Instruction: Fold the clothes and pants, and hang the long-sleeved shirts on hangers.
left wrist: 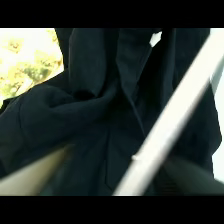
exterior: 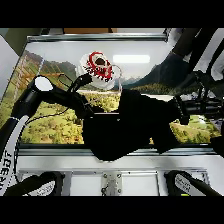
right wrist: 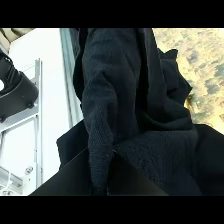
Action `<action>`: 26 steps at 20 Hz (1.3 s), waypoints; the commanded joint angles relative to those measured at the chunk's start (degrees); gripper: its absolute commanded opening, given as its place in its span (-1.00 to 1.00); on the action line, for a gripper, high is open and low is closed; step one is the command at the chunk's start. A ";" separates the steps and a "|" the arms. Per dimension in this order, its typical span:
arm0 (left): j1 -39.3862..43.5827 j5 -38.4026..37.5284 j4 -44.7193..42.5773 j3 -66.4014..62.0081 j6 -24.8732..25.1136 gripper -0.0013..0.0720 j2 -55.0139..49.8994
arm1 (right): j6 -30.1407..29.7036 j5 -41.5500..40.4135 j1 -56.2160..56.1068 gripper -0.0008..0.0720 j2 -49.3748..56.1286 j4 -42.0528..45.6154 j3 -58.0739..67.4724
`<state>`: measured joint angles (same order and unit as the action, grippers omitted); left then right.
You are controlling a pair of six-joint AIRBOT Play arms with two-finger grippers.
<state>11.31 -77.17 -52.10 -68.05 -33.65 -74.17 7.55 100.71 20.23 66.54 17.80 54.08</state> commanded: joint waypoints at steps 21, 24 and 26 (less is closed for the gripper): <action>-3.74 -10.91 7.37 -7.15 -0.87 0.89 0.02 | 0.87 -0.28 0.00 -0.95 -0.04 0.59 0.07; -4.37 -10.91 7.10 -6.56 -0.90 0.88 0.02 | 1.51 -0.24 0.00 -0.95 -0.04 0.59 0.07; -6.82 -10.91 7.10 -6.56 -1.09 0.88 0.68 | 1.49 -0.33 0.02 -0.95 -0.04 0.57 0.07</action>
<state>6.50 -86.96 -45.65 -74.74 -34.54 -74.00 8.64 100.49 20.21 66.50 18.44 54.08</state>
